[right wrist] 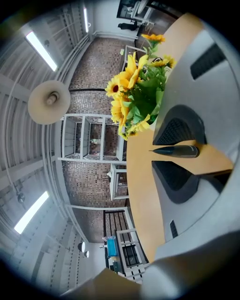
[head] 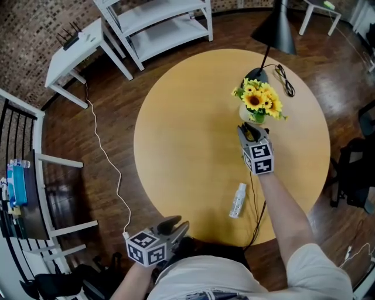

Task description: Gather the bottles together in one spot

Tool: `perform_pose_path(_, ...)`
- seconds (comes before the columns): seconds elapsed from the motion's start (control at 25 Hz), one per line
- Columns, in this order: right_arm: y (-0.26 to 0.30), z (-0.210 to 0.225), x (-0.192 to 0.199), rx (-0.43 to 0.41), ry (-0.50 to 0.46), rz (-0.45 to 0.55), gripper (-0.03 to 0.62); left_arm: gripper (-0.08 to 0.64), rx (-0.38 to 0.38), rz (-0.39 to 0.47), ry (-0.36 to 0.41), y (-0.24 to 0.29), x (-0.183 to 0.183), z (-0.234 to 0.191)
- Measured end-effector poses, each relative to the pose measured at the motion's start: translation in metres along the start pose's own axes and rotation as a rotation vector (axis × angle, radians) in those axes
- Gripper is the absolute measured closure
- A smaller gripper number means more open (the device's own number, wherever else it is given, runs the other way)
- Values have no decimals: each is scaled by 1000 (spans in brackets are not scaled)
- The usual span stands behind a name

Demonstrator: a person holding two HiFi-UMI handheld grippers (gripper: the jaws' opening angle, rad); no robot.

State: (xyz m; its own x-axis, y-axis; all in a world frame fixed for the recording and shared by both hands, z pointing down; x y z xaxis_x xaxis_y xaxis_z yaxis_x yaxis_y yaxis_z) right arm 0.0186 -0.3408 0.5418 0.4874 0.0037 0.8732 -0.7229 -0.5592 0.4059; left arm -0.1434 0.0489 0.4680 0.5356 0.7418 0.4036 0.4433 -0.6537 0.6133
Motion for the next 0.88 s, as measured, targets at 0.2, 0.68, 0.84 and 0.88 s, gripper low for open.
perform_pose_path(0.2, -10, 4, -5, 2, -1, 19, 410, 442, 1, -7, 20, 1, -1, 4)
perform_pose_path(0.68, -162, -44, -34, 13, -48, 77, 402, 442, 23, 22, 172, -6, 2, 13)
perform_pose_path(0.84, -249, -96, -25, 18, 3, 11, 402, 442, 74, 47, 240, -24, 7, 19)
perform_pose_path(0.88, -270, -112, -24, 23, 21, -7, 402, 442, 84, 58, 250, -32, 9, 19)
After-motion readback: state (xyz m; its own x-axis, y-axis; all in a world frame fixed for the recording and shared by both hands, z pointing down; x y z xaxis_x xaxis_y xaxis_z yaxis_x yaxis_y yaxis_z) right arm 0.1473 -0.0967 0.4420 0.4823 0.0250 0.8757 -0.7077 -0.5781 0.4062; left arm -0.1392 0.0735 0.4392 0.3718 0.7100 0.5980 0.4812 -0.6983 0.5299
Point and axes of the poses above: the fingertips, and each gripper's own axes: y forward along the fingers, z to its right, x out of its underside, the point moved 10 cm from there along -y, backward along the fingers, and after that the axes turned 14 degrees about -y, right-handed, at the moved point
